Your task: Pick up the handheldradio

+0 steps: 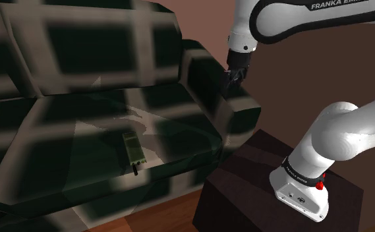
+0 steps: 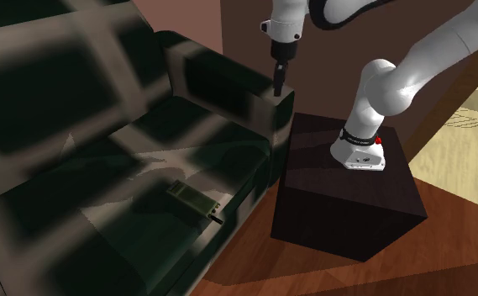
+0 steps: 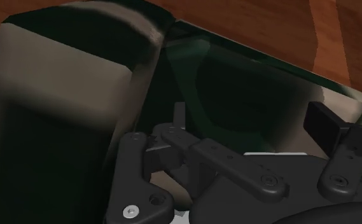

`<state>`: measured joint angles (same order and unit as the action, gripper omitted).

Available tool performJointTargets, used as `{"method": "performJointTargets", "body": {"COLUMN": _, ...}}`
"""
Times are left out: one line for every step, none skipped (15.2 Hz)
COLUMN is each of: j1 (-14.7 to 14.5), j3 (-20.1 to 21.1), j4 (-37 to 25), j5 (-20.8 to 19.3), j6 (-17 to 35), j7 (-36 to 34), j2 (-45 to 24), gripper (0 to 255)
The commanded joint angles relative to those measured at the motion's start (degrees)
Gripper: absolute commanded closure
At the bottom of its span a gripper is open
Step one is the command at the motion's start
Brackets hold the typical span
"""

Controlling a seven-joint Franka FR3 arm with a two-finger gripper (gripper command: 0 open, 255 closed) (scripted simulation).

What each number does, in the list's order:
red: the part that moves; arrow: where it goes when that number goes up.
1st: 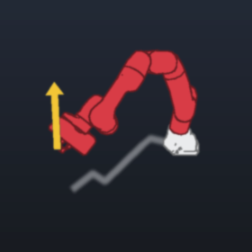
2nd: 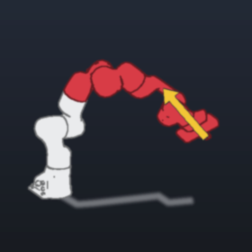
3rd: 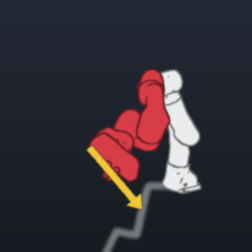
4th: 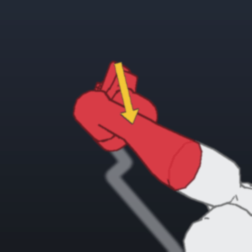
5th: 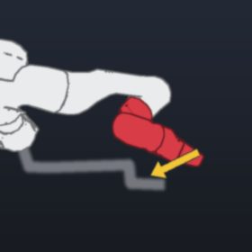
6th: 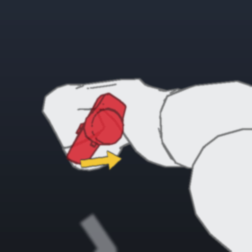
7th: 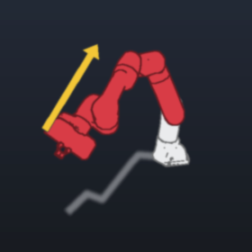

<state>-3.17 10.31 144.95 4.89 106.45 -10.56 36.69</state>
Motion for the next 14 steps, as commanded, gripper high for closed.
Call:
{"method": "performJointTargets", "body": {"j1": -0.5, "j3": 2.1, "j4": 0.0, "j5": 1.3, "j6": 2.9, "j7": -2.9, "j2": -2.6, "gripper": 0}}
{"method": "performJointTargets", "body": {"j1": -0.8, "j3": 3.1, "j4": 0.0, "j5": 1.8, "j6": 4.5, "j7": -4.3, "j2": -4.2, "gripper": 0}}
{"method": "performJointTargets", "body": {"j1": -0.9, "j3": 4.1, "j4": -0.1, "j5": 2.3, "j6": 6.1, "j7": -5.7, "j2": -5.8, "gripper": 0}}
{"method": "performJointTargets", "body": {"j1": -1.1, "j3": 5.1, "j4": -0.4, "j5": 2.6, "j6": 7.7, "j7": -7.0, "j2": -7.5, "gripper": 0}}
{"method": "performJointTargets", "body": {"j1": -1.2, "j3": 6.1, "j4": -0.7, "j5": 2.9, "j6": 9.2, "j7": -8.4, "j2": -9.3, "gripper": 0}}
{"method": "performJointTargets", "body": {"j1": -1.3, "j3": 7.1, "j4": -1.1, "j5": 3.2, "j6": 10.8, "j7": -9.9, "j2": -11.2, "gripper": 0}}
{"method": "performJointTargets", "body": {"j1": -1.3, "j3": 8.1, "j4": -1.5, "j5": 3.3, "j6": 12.3, "j7": -11.3, "j2": -13.1, "gripper": 0}}
{"method": "performJointTargets", "body": {"j1": -1.4, "j3": 9.1, "j4": -2.1, "j5": 3.3, "j6": 13.8, "j7": -12.8, "j2": -15.0, "gripper": 0}}
{"method": "performJointTargets", "body": {"j1": -1.4, "j3": 10.1, "j4": -2.8, "j5": 3.2, "j6": 15.3, "j7": -14.3, "j2": -17.1, "gripper": 0}}
{"method": "performJointTargets", "body": {"j1": -1.3, "j3": 11.0, "j4": -3.5, "j5": 3.0, "j6": 16.8, "j7": -15.8, "j2": -19.2, "gripper": 0}}
{"method": "performJointTargets", "body": {"j1": -1.3, "j3": 11.9, "j4": -4.3, "j5": 2.7, "j6": 18.2, "j7": -17.4, "j2": -21.3, "gripper": 0}}
{"method": "performJointTargets", "body": {"j1": -1.3, "j3": 12.8, "j4": -5.2, "j5": 2.2, "j6": 19.5, "j7": -19.1, "j2": -23.5, "gripper": 0}}
{"method": "performJointTargets", "body": {"j1": -1.2, "j3": 13.6, "j4": -6.1, "j5": 1.5, "j6": 20.8, "j7": -20.8, "j2": -25.8, "gripper": 0}}
{"method": "performJointTargets", "body": {"j1": -1.2, "j3": 14.4, "j4": -7.2, "j5": 0.8, "j6": 22.1, "j7": -22.6, "j2": -28.0, "gripper": 0}}
